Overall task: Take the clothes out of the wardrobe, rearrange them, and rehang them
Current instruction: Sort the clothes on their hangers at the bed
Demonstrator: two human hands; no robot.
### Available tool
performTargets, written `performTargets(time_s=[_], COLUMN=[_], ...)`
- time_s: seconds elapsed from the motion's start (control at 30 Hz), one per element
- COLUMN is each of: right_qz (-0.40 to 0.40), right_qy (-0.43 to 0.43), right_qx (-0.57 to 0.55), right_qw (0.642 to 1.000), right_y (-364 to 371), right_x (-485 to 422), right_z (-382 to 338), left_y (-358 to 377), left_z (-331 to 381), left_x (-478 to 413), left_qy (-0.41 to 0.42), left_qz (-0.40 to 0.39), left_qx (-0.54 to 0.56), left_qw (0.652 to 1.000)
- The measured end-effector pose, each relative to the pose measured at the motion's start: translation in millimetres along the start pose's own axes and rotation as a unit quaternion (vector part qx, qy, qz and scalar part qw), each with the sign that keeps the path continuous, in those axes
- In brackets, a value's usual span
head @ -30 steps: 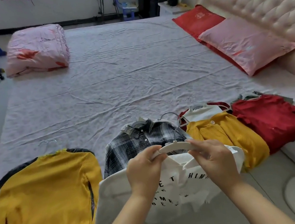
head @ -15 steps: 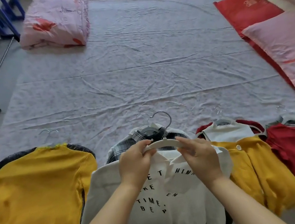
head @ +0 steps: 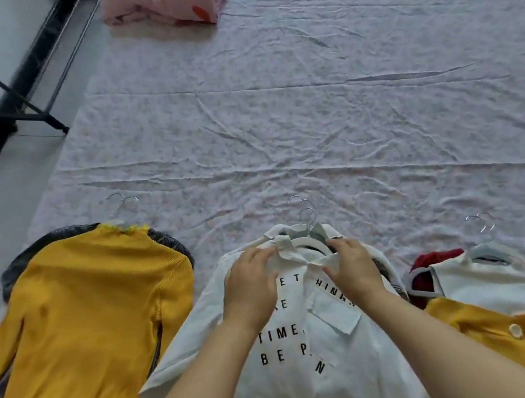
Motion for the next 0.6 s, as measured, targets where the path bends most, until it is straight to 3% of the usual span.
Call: performTargets(time_s=[0.3,0.6], right_qz=[-0.042,-0.050], right_qy=[-0.023,-0.099], right_qx=[-0.025,0.000], right_qw=[0.999,0.994], right_y=[25,25], right_x=[44,75], right_z=[-15,-101], left_y=[-9,-88], left_z=[-22,-50], left_x=[25,60], left_qy=[-0.049,-0.068], left_qz=[-0.016,0.026], left_qx=[-0.014,-0.045], left_qw=[0.999,0.996])
Point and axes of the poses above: each hand's wrist, its own x-axis away from the middle knuckle, its own y-axis out of the palm, z = x × y, the point moved 10 cm from there along -x, towards the middle knuckle
